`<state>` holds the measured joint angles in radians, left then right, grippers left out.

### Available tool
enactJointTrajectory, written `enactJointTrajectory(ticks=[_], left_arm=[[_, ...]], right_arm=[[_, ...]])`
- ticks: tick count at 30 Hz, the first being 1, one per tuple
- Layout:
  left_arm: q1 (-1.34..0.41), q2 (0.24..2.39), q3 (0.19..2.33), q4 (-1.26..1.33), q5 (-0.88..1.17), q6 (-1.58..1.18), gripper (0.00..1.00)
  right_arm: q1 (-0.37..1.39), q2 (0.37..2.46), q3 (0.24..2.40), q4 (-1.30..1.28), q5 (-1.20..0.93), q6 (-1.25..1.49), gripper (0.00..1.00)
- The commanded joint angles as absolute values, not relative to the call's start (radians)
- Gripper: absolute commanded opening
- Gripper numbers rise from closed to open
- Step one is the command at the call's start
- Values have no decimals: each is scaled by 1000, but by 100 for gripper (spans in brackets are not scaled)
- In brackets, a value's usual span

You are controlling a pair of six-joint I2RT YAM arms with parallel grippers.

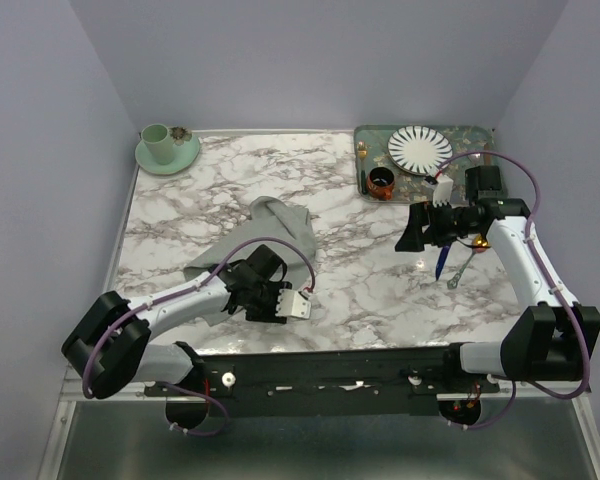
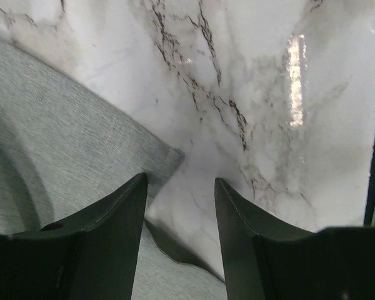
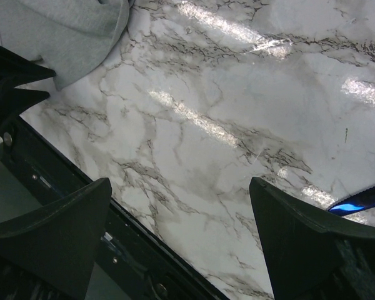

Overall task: Fold the napkin into a case and place the utensils inside
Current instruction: Move the crumpled napkin to the corner of the board, then pick up the crumpled napkin from the center of the board.

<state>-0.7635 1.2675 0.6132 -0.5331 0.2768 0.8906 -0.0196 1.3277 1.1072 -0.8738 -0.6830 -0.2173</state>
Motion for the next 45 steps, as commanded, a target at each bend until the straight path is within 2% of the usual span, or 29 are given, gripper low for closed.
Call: enactJointTrajectory(ticks=[1, 5, 9, 13, 14, 18, 23, 27, 30, 33, 37, 38, 40, 41, 44, 45], left_arm=[[-773, 1345, 646, -430, 261, 965, 55], [-775, 1400, 658, -434, 264, 991, 45], [-776, 1408, 655, -448, 282, 1015, 40], [-779, 1449, 679, -508, 307, 1034, 31], [-781, 1463, 690, -514, 305, 1028, 21], [-787, 1523, 791, -526, 267, 903, 0], [-877, 1467, 1096, -661, 354, 792, 0], [-1099, 1428, 1299, -709, 357, 729, 0], [-1106, 1398, 1417, -753, 446, 628, 0], [-979, 1298, 1395, -744, 521, 547, 0], [-648, 1166, 1298, -733, 632, 495, 0], [-486, 1145, 1286, -745, 647, 502, 0], [-328, 1103, 1258, -800, 679, 540, 0], [-193, 1095, 1218, -819, 701, 560, 0], [-30, 1085, 1090, -806, 596, 580, 0], [94, 1085, 1057, -783, 582, 575, 0]], right_arm=[[-17, 1322, 1101, -873, -701, -218, 100], [-17, 1333, 1112, -879, -698, -219, 100], [-17, 1338, 1117, -879, -699, -221, 100], [-17, 1345, 1117, -877, -699, -221, 100], [-17, 1344, 1117, -876, -699, -221, 100], [-17, 1342, 1124, -870, -681, -218, 100], [-17, 1359, 1167, -874, -655, -236, 100], [-20, 1397, 1241, -877, -621, -242, 100], [-20, 1414, 1279, -888, -635, -236, 100], [-21, 1416, 1307, -902, -647, -238, 100], [-20, 1404, 1293, -905, -647, -253, 100], [-20, 1402, 1281, -904, -650, -258, 100], [-20, 1405, 1270, -896, -667, -262, 100], [-18, 1410, 1269, -894, -675, -261, 100], [-5, 1436, 1261, -881, -707, -256, 100], [-2, 1445, 1265, -876, -713, -250, 100]])
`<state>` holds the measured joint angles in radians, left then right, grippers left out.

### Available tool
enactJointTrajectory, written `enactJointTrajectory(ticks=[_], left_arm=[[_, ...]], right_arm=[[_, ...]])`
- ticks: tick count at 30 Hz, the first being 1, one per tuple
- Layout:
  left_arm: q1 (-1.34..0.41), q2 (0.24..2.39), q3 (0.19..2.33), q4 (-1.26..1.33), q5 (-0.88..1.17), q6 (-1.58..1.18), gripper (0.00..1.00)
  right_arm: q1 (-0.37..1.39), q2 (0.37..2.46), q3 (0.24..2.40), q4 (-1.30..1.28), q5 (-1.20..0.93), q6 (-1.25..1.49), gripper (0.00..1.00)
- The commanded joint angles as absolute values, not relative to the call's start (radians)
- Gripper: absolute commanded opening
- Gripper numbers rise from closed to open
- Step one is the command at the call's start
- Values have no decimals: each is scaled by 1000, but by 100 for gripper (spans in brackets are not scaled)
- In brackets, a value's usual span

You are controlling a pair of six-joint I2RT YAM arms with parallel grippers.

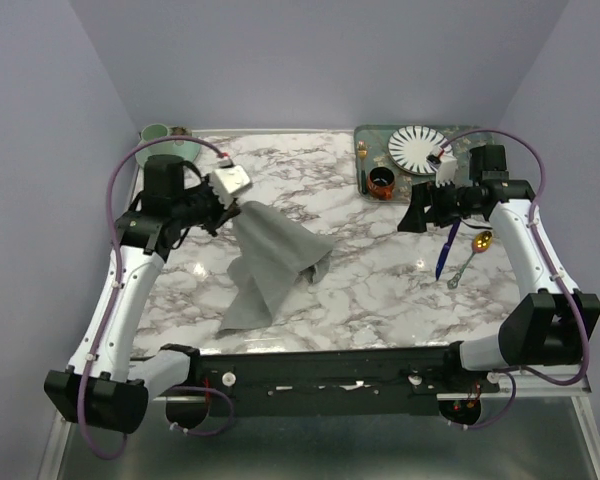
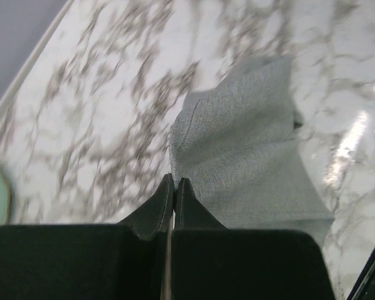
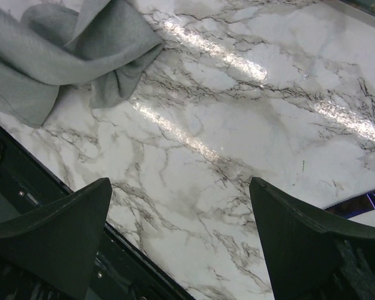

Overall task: Fold the napkin into a case and place the utensils inside
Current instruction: Pick up the crumpled napkin from the center of the board.

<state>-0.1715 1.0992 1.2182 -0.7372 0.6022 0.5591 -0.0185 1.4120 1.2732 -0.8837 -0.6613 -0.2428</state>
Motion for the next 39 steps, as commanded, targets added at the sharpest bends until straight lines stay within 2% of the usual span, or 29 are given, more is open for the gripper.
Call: enactJointTrajectory(ticks=[1, 5, 14, 19, 26, 30, 33, 34, 39], left_arm=[[139, 1097, 1031, -753, 575, 569, 0], [245, 1157, 979, -778, 566, 568, 0], [250, 1201, 983, -749, 491, 506, 0], [252, 1239, 1011, -741, 469, 474, 0], [253, 1269, 1046, -744, 485, 462, 0], [255, 1287, 1068, -738, 485, 440, 0], [259, 1308, 1083, -732, 489, 422, 0], [261, 1318, 1086, -732, 494, 411, 0], [270, 1335, 1104, -729, 495, 393, 0]], right_arm=[[38, 1456, 1269, -867, -712, -250, 100], [142, 1547, 1307, -830, -690, -230, 100], [405, 1842, 1529, -795, -655, -206, 100], [550, 1919, 1528, -730, -614, -190, 97], [600, 2011, 1571, -695, -592, -126, 98], [629, 1997, 1510, -647, -586, -101, 96], [675, 1996, 1431, -580, -534, -100, 93], [692, 2002, 1419, -557, -519, -95, 86], [715, 2028, 1405, -549, -471, -86, 70]])
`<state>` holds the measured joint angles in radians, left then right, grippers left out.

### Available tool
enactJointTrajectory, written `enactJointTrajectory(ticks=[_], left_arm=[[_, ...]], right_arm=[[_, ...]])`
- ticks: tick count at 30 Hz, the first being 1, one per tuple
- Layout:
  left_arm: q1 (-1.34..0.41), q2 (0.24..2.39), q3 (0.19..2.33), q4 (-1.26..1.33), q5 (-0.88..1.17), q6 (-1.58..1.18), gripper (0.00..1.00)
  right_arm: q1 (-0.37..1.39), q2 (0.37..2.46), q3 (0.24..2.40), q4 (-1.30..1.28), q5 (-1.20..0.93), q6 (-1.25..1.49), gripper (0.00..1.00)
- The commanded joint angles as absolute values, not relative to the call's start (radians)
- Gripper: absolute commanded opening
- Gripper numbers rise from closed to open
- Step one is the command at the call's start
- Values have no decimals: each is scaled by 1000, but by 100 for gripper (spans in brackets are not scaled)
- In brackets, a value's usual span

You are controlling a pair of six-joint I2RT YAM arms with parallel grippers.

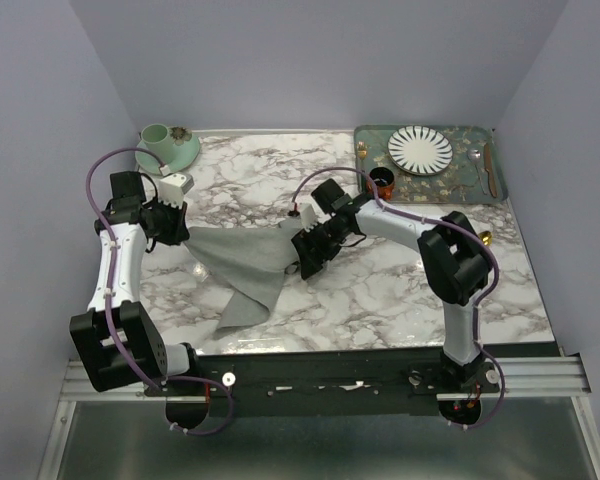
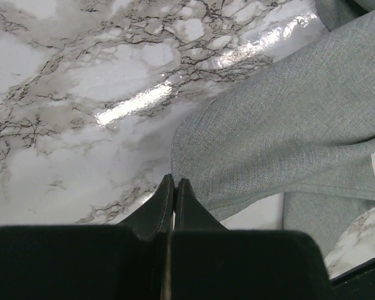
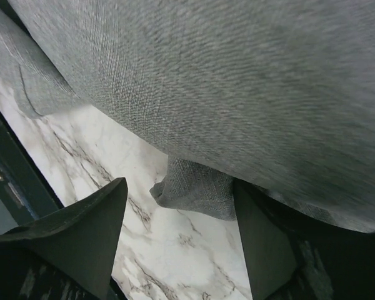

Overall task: Fold the napkin into a case and place the utensils inside
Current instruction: Pick up the crumpled napkin from the center of the board.

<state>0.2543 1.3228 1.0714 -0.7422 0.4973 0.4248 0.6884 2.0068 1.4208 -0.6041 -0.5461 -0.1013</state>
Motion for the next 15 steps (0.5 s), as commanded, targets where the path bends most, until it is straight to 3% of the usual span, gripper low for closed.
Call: enactJointTrajectory(ticks=[1, 3, 4, 5, 15], left_arm=[[270, 1338, 1108, -730, 494, 391, 0], [272, 1341, 1123, -732, 494, 391, 0], [273, 1345, 1132, -732, 494, 394, 0], [273, 1348, 1152, -733, 495, 394, 0], [275, 1437, 1420, -759, 649, 339, 0]], right_arm=[[715, 2028, 1407, -549, -448, -86, 57], [713, 2010, 1408, -560, -419, -93, 36], [707, 1994, 1408, -567, -388, -95, 15], [700, 1950, 1405, -581, -382, -100, 3], [424, 1622, 1459, -744, -388, -228, 1]])
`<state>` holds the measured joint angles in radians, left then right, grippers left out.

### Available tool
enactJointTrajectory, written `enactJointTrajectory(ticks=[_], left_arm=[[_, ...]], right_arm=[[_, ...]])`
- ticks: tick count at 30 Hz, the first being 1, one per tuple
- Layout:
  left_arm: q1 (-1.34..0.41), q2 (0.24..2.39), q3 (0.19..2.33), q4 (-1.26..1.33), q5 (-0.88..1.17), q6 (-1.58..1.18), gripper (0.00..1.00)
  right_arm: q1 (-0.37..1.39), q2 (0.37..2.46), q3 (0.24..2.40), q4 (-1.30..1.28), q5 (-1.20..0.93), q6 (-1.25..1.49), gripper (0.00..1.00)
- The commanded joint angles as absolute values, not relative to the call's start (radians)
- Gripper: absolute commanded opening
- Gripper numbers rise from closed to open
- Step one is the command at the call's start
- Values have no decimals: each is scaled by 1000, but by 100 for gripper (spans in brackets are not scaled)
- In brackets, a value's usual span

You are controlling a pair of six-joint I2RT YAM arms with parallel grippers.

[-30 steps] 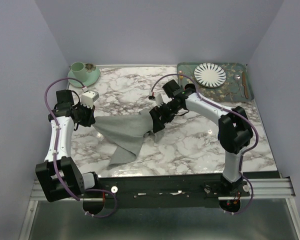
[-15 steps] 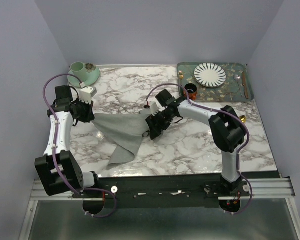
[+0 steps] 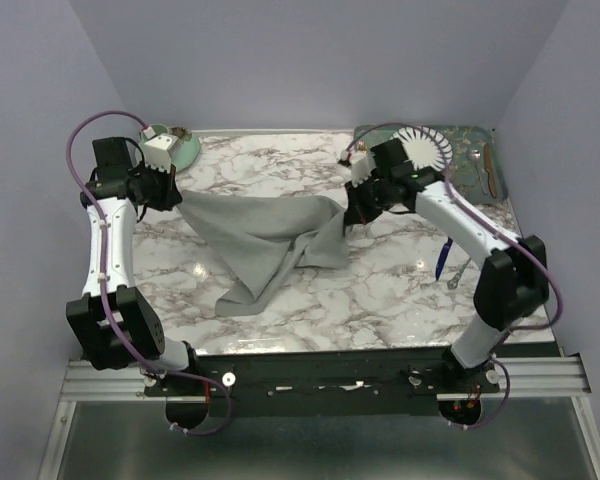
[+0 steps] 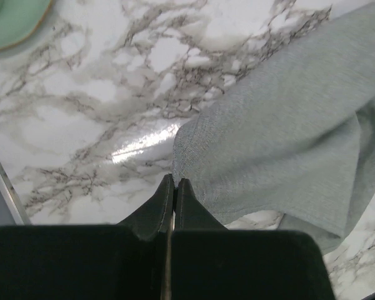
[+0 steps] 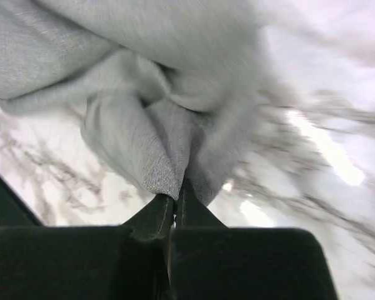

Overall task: Fold the napkin into a case and place the utensils inside
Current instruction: Pick up the crumpled napkin from the center of the board, then place the crumpled napkin at the center of the board.

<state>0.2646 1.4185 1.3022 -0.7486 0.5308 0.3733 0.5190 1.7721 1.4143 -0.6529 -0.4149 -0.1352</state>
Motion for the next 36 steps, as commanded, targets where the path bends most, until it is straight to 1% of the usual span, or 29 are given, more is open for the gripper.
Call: enactJointTrajectory(ticks=[1, 3, 4, 6, 7, 8, 9, 11, 12, 13, 14, 15, 16, 17, 19, 21, 28, 31, 32, 36], left_arm=[[275, 1431, 1436, -776, 675, 348, 0], [281, 1411, 1453, -805, 692, 392, 0], [287, 1376, 1445, -830, 696, 417, 0], [320, 1333, 1372, -862, 701, 524, 0], [330, 1291, 1341, -900, 696, 569, 0], [342, 1269, 1304, -911, 684, 654, 0], [356, 1247, 1219, -917, 652, 694, 0], [390, 1178, 1126, -927, 609, 800, 0], [391, 1152, 1029, -925, 562, 915, 0], [391, 1097, 976, -919, 539, 963, 0], [390, 1073, 930, -910, 523, 1004, 0], [391, 1051, 846, -911, 512, 1093, 0], [391, 1016, 812, -911, 494, 1124, 0], [387, 1003, 783, -908, 485, 1153, 0], [384, 980, 715, -905, 466, 1221, 0], [377, 965, 663, -899, 453, 1258, 0], [339, 928, 606, -884, 453, 1304, 0], [315, 943, 598, -868, 449, 1275, 0], [308, 949, 597, -861, 446, 1264, 0], [282, 969, 617, -850, 453, 1210, 0]], right_arm=[[411, 1571, 1453, -759, -385, -276, 1], [411, 1507, 1393, -814, -399, -337, 1], [411, 1441, 1355, -827, -420, -383, 1], [411, 1379, 1281, -853, -434, -425, 1], [414, 1350, 1188, -860, -433, -464, 1], [413, 1313, 1146, -889, -431, -494, 1], [413, 1295, 1094, -905, -428, -520, 1], [422, 1251, 958, -954, -416, -618, 1], [429, 1235, 916, -963, -404, -646, 1], [454, 1220, 881, -975, -393, -699, 3], [469, 1204, 821, -997, -374, -721, 9], [485, 1195, 810, -1017, -370, -739, 16], [489, 1196, 811, -1038, -392, -762, 46], [489, 1201, 845, -1080, -411, -765, 57], [491, 1221, 897, -1094, -437, -741, 73], [489, 1244, 978, -1068, -472, -703, 73], [486, 1488, 1240, -996, -586, -467, 71], [486, 1624, 1359, -948, -604, -372, 71], [485, 1702, 1394, -925, -592, -344, 70], [485, 1868, 1531, -916, -588, -261, 68]])
